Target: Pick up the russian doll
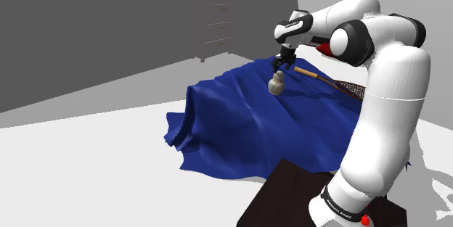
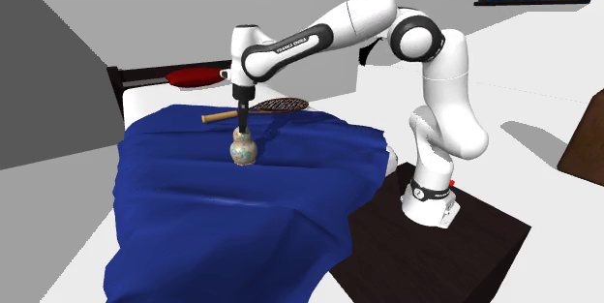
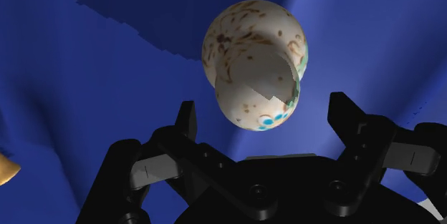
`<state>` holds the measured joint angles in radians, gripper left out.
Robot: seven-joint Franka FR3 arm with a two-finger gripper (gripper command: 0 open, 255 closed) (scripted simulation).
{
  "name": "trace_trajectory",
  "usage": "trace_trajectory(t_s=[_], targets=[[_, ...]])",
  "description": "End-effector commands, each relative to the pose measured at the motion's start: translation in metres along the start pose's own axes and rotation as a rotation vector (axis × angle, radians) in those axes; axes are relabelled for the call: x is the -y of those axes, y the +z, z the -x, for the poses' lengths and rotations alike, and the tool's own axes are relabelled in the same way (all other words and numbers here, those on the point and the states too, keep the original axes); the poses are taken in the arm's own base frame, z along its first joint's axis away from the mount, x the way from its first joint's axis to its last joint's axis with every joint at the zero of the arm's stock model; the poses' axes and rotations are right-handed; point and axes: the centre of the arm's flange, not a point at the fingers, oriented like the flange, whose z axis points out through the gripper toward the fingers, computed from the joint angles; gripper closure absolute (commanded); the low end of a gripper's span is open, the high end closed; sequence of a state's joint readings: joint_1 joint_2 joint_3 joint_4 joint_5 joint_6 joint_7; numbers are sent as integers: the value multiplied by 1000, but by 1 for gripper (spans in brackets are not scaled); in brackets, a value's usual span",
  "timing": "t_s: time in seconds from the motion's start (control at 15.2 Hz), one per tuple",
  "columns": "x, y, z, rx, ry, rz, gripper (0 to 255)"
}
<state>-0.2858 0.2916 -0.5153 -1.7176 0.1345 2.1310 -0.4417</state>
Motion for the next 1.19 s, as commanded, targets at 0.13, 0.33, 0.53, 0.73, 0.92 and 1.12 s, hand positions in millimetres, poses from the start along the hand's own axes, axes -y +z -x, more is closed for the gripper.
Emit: trace_trajectory(t_s=[0.13, 0.33, 0.53, 0.73, 0.92, 1.12], targets=[[1, 20, 2, 0, 0, 0, 0], [1, 24, 2, 0, 0, 0, 255], [1, 24, 3, 0, 0, 0, 255], [1, 23, 3, 0, 0, 0, 255], [1, 23, 3, -1, 0, 0, 255], [-1, 8, 1, 0, 0, 0, 255]])
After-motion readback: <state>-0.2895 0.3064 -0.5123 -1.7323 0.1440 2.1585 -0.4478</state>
